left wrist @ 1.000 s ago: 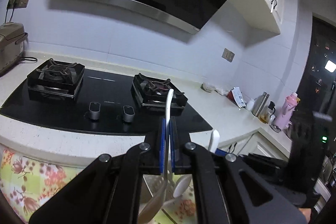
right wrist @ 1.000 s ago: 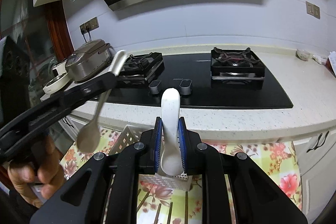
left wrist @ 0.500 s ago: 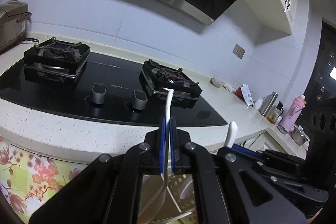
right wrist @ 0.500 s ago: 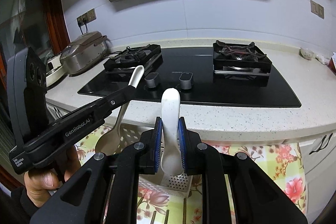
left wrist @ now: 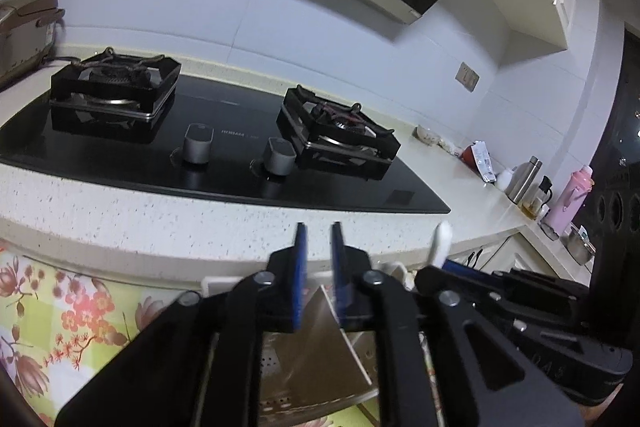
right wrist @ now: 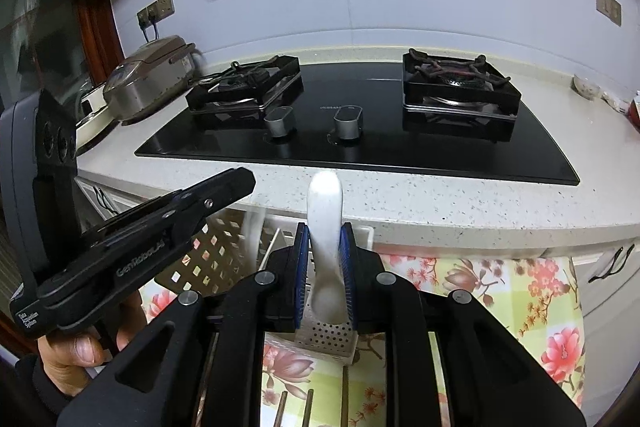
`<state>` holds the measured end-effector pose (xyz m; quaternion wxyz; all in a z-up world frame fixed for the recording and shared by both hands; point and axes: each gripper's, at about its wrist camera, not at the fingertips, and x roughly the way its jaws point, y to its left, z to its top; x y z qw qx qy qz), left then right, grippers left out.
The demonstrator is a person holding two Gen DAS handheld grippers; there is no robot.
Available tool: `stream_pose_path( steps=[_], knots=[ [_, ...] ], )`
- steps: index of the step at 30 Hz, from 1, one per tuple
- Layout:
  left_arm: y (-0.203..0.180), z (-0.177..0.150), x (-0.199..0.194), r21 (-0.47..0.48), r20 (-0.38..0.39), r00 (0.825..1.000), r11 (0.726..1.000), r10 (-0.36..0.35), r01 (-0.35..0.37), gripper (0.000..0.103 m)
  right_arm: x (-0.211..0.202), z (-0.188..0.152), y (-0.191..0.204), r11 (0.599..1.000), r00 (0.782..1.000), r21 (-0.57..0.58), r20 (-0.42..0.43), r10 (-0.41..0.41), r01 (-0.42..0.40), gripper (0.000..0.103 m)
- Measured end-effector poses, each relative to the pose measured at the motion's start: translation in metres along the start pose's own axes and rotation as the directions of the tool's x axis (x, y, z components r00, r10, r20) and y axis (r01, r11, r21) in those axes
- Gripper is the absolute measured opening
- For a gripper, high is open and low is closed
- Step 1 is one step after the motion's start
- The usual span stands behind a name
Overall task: Organize utensils
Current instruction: 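Lower the spoons into the caddy and open both tools, then grasp a single wooden chopstick with the left tool while the right tool grasps another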
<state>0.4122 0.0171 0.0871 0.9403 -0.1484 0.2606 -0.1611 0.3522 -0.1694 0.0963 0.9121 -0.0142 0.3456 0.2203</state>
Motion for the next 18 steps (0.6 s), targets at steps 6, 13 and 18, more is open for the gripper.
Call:
stream_pose_path(
  steps=[6, 13, 18],
  knots=[
    [0.002, -0.001, -0.021, -0.014, 0.029, 1.0, 1.0, -0.001, 0.001, 0.026, -0.011, -0.001, -0.004, 0.999, 0.998, -0.019, 0.039, -0.041, 0.042, 0.062],
    [0.014, -0.018, -0.091, -0.052, 0.117, 0.992, 0.998, 0.038, -0.032, 0.056, -0.045, -0.026, -0.023, 0.995, 0.991, 0.034, 0.093, -0.093, 0.09, 0.075],
    [0.016, -0.056, -0.139, -0.014, 0.159, 0.976, 0.988, 0.152, -0.151, 0.071, -0.065, -0.071, -0.038, 0.989, 0.987, 0.084, 0.094, -0.129, 0.122, 0.084]
  ],
)
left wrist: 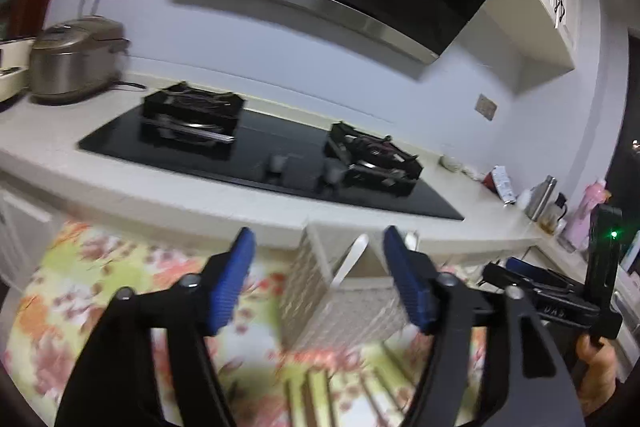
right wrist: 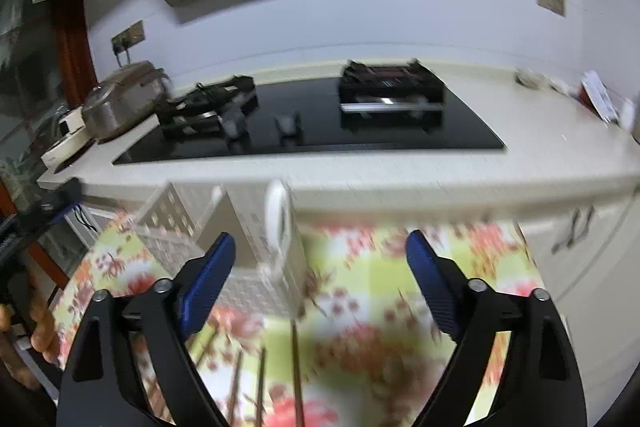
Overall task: Organize utensils
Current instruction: 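Grasp a single wooden chopstick with the left tool while the right tool grasps another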
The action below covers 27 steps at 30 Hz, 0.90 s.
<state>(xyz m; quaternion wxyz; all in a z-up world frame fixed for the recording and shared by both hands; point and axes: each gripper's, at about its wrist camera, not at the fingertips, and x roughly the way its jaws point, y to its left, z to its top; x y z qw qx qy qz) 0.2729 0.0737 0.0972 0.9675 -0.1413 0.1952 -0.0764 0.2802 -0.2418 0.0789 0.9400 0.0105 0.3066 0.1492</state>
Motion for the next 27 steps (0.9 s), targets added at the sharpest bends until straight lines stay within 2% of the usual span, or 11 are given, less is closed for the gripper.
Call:
stream_pose_path(
  steps=[2, 3, 5, 7, 10, 12, 15, 18, 20, 23, 27],
  knots=[
    [0.003, -0.019, -0.022, 0.03, 0.028, 0.998, 0.998, 0.058, -0.059, 0.079, -0.006, -0.023, -0.008, 1.0, 1.0, 0.028, -0.019, -0.008, 0.008, 0.084],
    [0.005, -0.028, -0.029, 0.049, 0.017, 0.997, 0.996, 0.079, -0.079, 0.081, -0.008, -0.034, -0.009, 0.999, 0.999, 0.026, -0.034, -0.027, 0.028, 0.084],
    [0.008, -0.046, -0.039, 0.082, -0.048, 0.992, 0.99, 0.118, -0.114, 0.092, -0.011, -0.053, -0.009, 0.997, 0.996, 0.012, -0.052, -0.078, 0.079, 0.084],
    [0.015, -0.062, -0.045, 0.105, -0.104, 0.983, 0.984, 0.153, -0.142, 0.092, -0.013, -0.073, -0.009, 0.998, 0.995, 0.013, -0.083, -0.061, 0.062, 0.084],
    [0.028, -0.085, -0.053, 0.113, -0.198, 0.97, 0.987, 0.138, -0.117, 0.092, -0.009, -0.099, -0.01, 1.0, 0.986, 0.014, -0.164, -0.018, 0.021, 0.084],
    [0.038, -0.101, -0.053, 0.157, -0.254, 0.943, 0.971, 0.216, -0.18, 0.092, -0.006, -0.111, -0.009, 1.0, 0.981, -0.002, -0.196, -0.003, 0.002, 0.084],
    [0.051, -0.116, -0.05, 0.161, -0.337, 0.915, 0.971, 0.221, -0.175, 0.09, 0.003, -0.123, -0.004, 1.0, 0.968, -0.031, -0.252, -0.007, -0.001, 0.084],
    [0.063, -0.123, -0.042, 0.141, -0.413, 0.887, 0.977, 0.205, -0.16, 0.079, 0.011, -0.129, 0.0, 0.999, 0.955, -0.038, -0.297, -0.004, -0.007, 0.084],
    [0.065, -0.127, -0.033, 0.165, -0.45, 0.865, 0.973, 0.222, -0.163, 0.063, 0.019, -0.13, 0.005, 0.998, 0.949, -0.067, -0.315, -0.023, 0.002, 0.084],
    [0.06, -0.129, -0.014, 0.215, -0.492, 0.838, 0.966, 0.235, -0.145, 0.046, 0.028, -0.131, 0.011, 0.996, 0.943, -0.093, -0.331, -0.027, -0.004, 0.083],
    [0.053, -0.13, 0.008, 0.277, -0.516, 0.81, 0.949, 0.279, -0.151, 0.043, 0.04, -0.13, 0.017, 0.993, 0.935, -0.118, -0.353, -0.044, 0.003, 0.075]
  ],
)
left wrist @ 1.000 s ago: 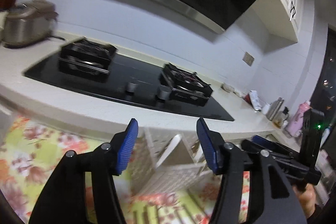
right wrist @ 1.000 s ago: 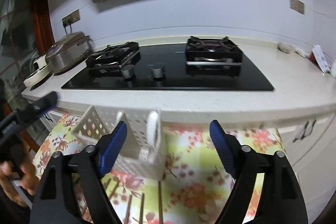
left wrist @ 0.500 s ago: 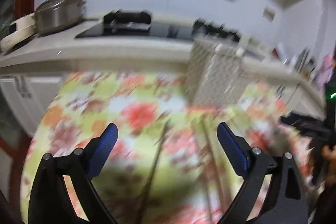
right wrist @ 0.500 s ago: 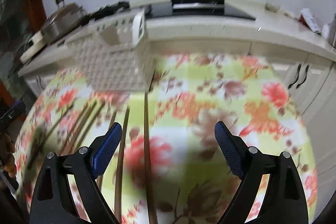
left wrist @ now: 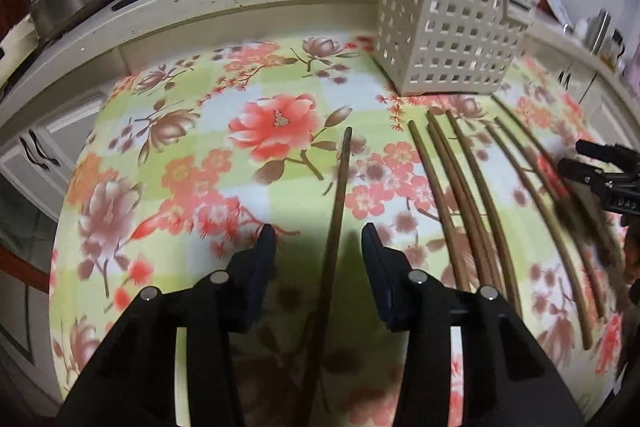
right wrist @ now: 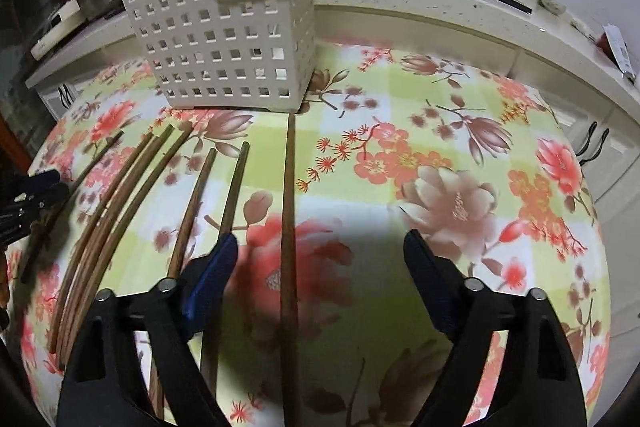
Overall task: Organize utensils
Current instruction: 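Grasp a single wooden chopstick with the left tool while the right tool grasps another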
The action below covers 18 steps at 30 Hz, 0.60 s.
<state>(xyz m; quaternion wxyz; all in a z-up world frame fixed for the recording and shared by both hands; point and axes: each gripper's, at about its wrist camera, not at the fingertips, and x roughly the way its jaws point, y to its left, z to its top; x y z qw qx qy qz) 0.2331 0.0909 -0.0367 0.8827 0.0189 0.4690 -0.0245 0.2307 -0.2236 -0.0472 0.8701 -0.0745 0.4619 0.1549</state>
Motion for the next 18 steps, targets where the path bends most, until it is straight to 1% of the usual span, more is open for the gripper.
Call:
stream_pose_path(
  steps=[3, 4, 6, 8, 15, 16, 17, 18],
  knots=[
    [-0.004, 0.003, 0.01, 0.022, -0.027, 1.0, 1.0, 0.007, -0.007, 0.04, 0.005, 0.003, 0.002, 1.0, 1.0, -0.01, -0.012, -0.002, 0.002, 0.073],
    [-0.004, 0.004, 0.011, 0.021, -0.025, 1.0, 1.0, 0.002, -0.002, 0.04, 0.006, 0.004, 0.001, 1.0, 1.0, -0.013, -0.016, -0.001, 0.0, 0.07],
    [-0.003, 0.005, 0.013, 0.018, -0.028, 1.0, 1.0, -0.005, 0.005, 0.04, 0.011, 0.006, 0.002, 1.0, 1.0, -0.018, -0.027, 0.005, -0.006, 0.067],
    [-0.003, 0.006, 0.013, 0.024, -0.03, 1.0, 1.0, -0.007, 0.007, 0.039, 0.016, 0.007, 0.003, 1.0, 0.999, -0.017, -0.04, 0.012, -0.013, 0.061],
    [-0.002, 0.008, 0.015, 0.032, -0.026, 1.0, 0.999, -0.018, 0.019, 0.038, 0.024, 0.016, 0.006, 0.999, 0.999, -0.031, -0.036, 0.021, -0.022, 0.059],
    [-0.002, 0.008, 0.015, 0.034, -0.025, 1.0, 0.999, -0.016, 0.017, 0.037, 0.025, 0.017, 0.007, 0.999, 0.999, -0.033, -0.035, 0.023, -0.024, 0.056],
    [-0.003, 0.008, 0.015, 0.036, -0.025, 1.0, 0.999, -0.016, 0.017, 0.031, 0.025, 0.018, 0.008, 0.999, 0.999, -0.04, -0.033, 0.027, -0.029, 0.051],
    [-0.004, 0.008, 0.015, 0.04, -0.025, 1.0, 0.999, -0.017, 0.018, 0.028, 0.024, 0.017, 0.009, 0.998, 0.999, -0.046, -0.031, 0.031, -0.032, 0.048]
  ],
)
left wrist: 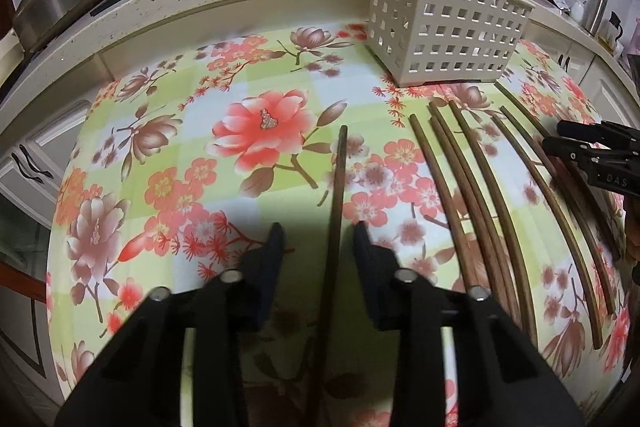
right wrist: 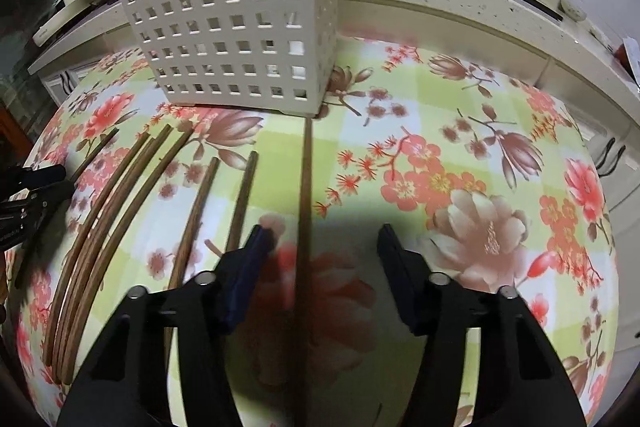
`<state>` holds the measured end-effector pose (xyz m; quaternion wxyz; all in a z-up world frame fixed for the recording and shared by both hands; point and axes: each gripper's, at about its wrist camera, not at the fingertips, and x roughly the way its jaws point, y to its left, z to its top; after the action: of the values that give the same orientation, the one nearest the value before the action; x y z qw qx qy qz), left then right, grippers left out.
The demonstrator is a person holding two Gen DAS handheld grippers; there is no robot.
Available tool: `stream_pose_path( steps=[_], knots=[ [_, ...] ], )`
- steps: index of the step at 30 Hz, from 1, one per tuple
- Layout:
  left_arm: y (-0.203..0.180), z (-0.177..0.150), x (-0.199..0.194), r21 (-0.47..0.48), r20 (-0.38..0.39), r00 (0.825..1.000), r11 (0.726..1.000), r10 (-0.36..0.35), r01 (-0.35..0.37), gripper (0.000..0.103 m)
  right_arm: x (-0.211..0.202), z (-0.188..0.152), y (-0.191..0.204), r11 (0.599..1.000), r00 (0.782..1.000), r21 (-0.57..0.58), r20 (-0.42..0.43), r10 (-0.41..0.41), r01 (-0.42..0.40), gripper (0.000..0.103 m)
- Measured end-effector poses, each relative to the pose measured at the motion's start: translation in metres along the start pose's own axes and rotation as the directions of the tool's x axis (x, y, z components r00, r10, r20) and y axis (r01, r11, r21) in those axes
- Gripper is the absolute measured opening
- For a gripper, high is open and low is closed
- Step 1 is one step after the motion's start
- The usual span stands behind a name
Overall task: Organize utensils
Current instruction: 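Grasp a single wooden chopstick with the left tool while the right tool grasps another, then lift the chopsticks upright and carry them over the caddy with both tools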
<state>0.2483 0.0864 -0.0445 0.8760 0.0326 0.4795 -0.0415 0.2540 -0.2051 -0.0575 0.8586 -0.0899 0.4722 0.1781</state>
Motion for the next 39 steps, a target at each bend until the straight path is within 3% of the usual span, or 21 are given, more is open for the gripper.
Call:
stream_pose_path(
  steps=[5, 7, 15, 22, 28, 39],
  knots=[
    [-0.002, 0.002, 0.0, 0.004, -0.006, 1.0, 1.0, 0.009, -0.009, 0.006, -0.004, -0.003, 0.008, 0.999, 0.999, -0.033, 0.007, 0.032, -0.031, 0.016],
    [-0.002, 0.001, 0.0, -0.001, -0.007, 1.0, 1.0, 0.008, -0.008, 0.006, -0.006, -0.005, 0.006, 0.999, 0.999, -0.024, 0.01, 0.04, -0.04, 0.01],
    [-0.01, -0.008, -0.015, -0.007, 0.012, 1.0, 1.0, 0.002, -0.002, 0.006, -0.028, -0.015, -0.009, 0.996, 0.996, 0.038, 0.055, 0.077, -0.079, 0.01],
    [-0.014, -0.009, -0.046, -0.021, 0.089, 0.996, 1.0, 0.012, -0.01, 0.006, -0.07, -0.016, -0.015, 0.993, 0.987, 0.054, 0.128, 0.101, -0.108, 0.01],
    [-0.018, -0.005, -0.081, -0.032, 0.178, 0.984, 0.999, 0.007, -0.002, 0.006, -0.107, -0.017, -0.016, 0.993, 0.977, 0.047, 0.19, 0.1, -0.111, 0.01],
    [-0.022, -0.003, -0.119, -0.052, 0.271, 0.962, 0.998, -0.024, 0.039, 0.006, -0.156, -0.023, -0.016, 0.993, 0.955, 0.031, 0.277, 0.104, -0.117, 0.01]
  ],
)
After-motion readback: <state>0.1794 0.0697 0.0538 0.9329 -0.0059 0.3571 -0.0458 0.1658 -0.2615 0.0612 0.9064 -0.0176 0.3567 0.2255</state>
